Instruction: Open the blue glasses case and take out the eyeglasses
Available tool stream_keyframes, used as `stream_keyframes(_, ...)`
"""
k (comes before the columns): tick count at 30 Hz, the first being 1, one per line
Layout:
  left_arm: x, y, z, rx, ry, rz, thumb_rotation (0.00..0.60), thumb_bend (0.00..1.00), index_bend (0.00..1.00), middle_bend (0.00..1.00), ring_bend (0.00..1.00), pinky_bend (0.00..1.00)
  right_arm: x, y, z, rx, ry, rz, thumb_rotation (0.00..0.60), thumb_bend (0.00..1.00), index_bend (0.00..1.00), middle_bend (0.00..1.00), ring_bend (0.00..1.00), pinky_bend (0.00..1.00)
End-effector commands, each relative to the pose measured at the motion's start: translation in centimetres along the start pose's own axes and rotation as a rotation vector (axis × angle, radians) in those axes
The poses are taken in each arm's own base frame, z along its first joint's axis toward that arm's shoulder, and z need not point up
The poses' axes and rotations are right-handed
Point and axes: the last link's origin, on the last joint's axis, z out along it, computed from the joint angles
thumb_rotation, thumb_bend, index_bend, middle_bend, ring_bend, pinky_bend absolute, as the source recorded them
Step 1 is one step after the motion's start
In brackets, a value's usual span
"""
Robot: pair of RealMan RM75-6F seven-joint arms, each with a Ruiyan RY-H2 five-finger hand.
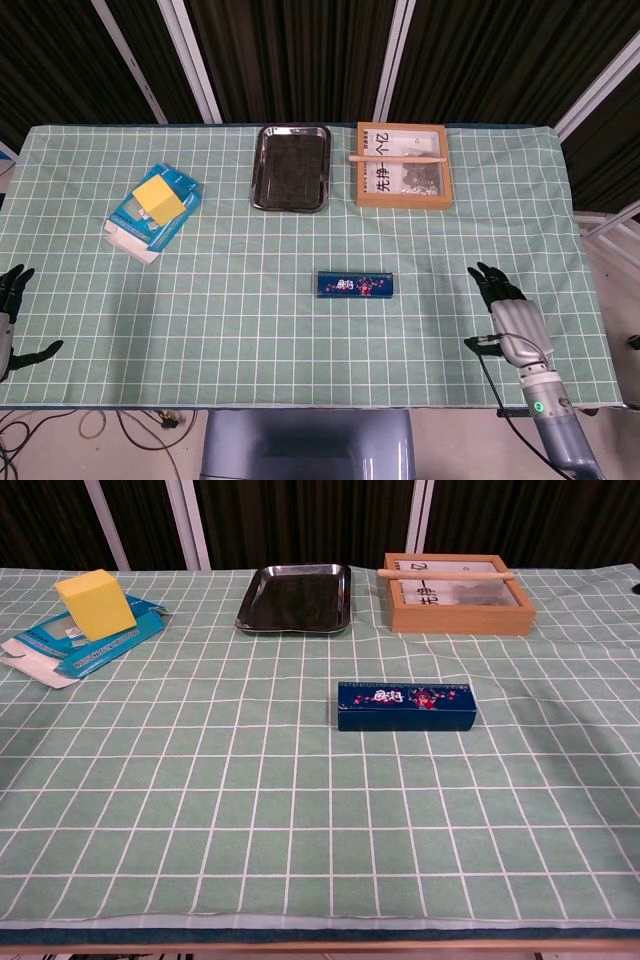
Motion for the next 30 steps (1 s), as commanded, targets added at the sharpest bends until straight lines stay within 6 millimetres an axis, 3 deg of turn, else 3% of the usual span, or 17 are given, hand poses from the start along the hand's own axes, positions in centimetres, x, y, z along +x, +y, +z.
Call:
stream_keyframes(1,-0.2,0.2,0.1,-0.012,-0.009,0.002,0.600,0.01,0.00,0.00,0.00,0.00,0.5,-3.9,2.9,0.069,-0.053,-0.021,0.600,0.15,0.00,0.00,0.00,0.23)
stream_keyframes(11,-0.3,0.3,0.3,-0.012,-0.031,-0.035,0.600,0.01,0.00,0.00,0.00,0.00,-1.1,-11.4,8.6,0.164,-0.155,-0.113,0.600,0.17,0.00,0.00,0.00,0.23)
stream_keyframes(21,-0.2,0.2,0.5,-0.001,-0.039,-0.057,0.600,0.01,0.00,0.00,0.00,0.00,-4.0,-15.3,11.8,0.155,-0.216,-0.147,0.600,0.22,0.13,0.00,0.00,0.23)
stream_keyframes(30,-0.2,0.2,0.6,0.006,-0.049,-0.074,0.600,0.01,0.00,0.00,0.00,0.00,-6.2,-17.4,13.4,0.135,-0.249,-0.129,0.600,0.29,0.19,0.00,0.00,0.23)
